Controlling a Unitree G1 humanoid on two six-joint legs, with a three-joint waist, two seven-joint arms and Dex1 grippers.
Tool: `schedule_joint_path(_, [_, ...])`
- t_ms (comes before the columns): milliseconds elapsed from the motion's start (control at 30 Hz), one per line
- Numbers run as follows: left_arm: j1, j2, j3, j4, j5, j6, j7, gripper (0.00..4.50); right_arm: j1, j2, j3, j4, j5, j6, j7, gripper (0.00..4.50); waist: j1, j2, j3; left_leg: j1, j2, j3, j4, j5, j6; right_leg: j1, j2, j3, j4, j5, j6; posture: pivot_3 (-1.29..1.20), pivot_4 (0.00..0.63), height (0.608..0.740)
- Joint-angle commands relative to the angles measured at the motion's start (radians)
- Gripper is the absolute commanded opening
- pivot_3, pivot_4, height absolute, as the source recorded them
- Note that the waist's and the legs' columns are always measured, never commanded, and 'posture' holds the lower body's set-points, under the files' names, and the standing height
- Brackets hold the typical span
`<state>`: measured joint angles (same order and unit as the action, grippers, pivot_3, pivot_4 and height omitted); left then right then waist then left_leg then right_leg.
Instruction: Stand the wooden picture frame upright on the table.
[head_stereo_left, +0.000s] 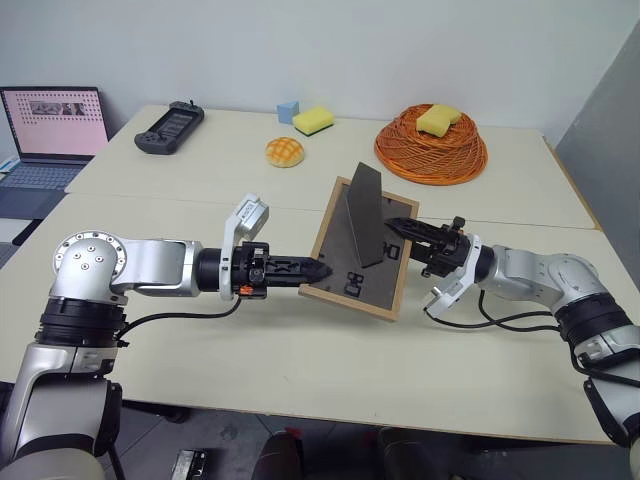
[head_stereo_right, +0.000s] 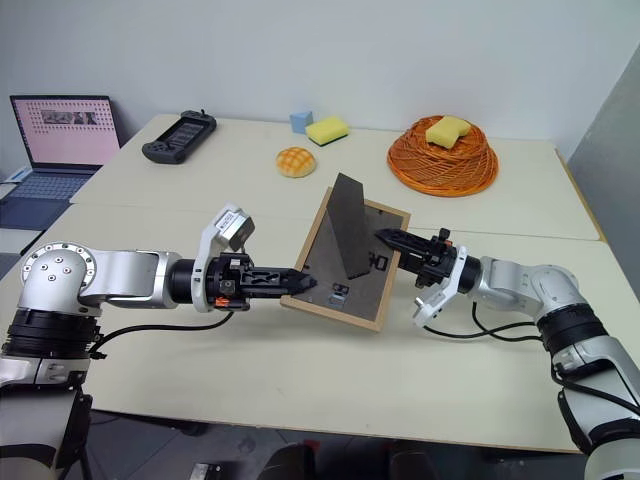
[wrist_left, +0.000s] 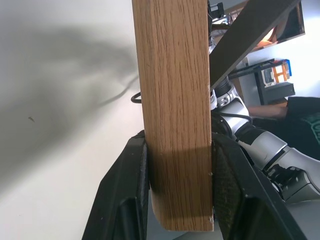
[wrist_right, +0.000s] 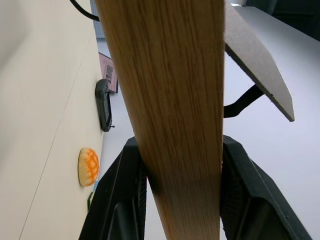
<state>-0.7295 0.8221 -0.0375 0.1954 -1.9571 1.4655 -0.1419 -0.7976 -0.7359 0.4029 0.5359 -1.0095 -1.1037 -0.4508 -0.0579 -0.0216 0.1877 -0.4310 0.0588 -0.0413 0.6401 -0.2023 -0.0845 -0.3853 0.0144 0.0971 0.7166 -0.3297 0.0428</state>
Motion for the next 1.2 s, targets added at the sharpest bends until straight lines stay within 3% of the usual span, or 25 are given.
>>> schedule_joint_path(33, [-0.031,0.0,0.016,-0.011,-0.015,-0.027,0.015,1.31,-0.001,0.006,-0.018,-0.022,0.033,0.0,-0.007,1.45,0.0,0.0,0.0,0.0,0.0,0.0,0.0,0.0,0.0,0.0,0.0,0.0,0.0,0.0,0.0,0.0,0.15,0.74])
schedule_joint_path(233, [-0.03,-0.006,0.022,-0.011,-0.015,-0.032,0.029,1.31,0.005,0.005,-0.014,-0.025,0.03,0.006,-0.006,1.45,0.0,0.0,0.0,0.0,0.0,0.0,0.0,0.0,0.0,0.0,0.0,0.0,0.0,0.0,0.0,0.0,0.15,0.74])
schedule_joint_path(400, [-0.034,-0.007,0.025,-0.01,-0.015,-0.032,0.025,2.53,-0.001,0.01,-0.012,-0.015,0.032,0.01,-0.005,1.45,0.0,0.0,0.0,0.0,0.0,0.0,0.0,0.0,0.0,0.0,0.0,0.0,0.0,0.0,0.0,0.0,0.15,0.74])
schedule_joint_path(600, [-0.03,-0.003,0.028,-0.014,-0.015,-0.039,0.034,3.64,0.002,0.011,-0.013,-0.017,0.033,0.01,-0.003,1.45,0.0,0.0,0.0,0.0,0.0,0.0,0.0,0.0,0.0,0.0,0.0,0.0,0.0,0.0,0.0,0.0,0.15,0.74])
schedule_joint_path(933, [-0.003,0.045,0.088,-0.09,-0.015,-0.094,0.028,3.64,0.003,0.011,-0.013,-0.014,0.034,0.014,0.001,1.45,-0.001,0.0,0.0,0.0,0.0,0.0,0.001,0.0,0.0,0.0,0.0,0.0,0.0,0.0,0.0,0.0,0.15,0.74])
schedule_joint_path(1067, [0.061,0.07,0.204,-0.21,0.116,-0.175,-0.044,3.64,0.011,0.005,-0.019,-0.007,0.056,0.012,0.016,1.45,-0.001,0.0,0.0,0.0,0.0,0.0,0.001,0.0,-0.001,0.0,0.0,0.0,0.0,0.0,0.0,0.0,0.15,0.74])
schedule_joint_path(1200, [0.186,0.078,0.323,-0.41,0.345,-0.313,-0.18,3.64,0.008,0.006,-0.031,0.035,0.124,0.005,0.059,1.45,0.0,0.0,0.0,0.0,0.0,0.001,0.0,0.0,0.0,0.0,0.0,0.0,0.0,0.0,0.0,0.0,0.15,0.74])
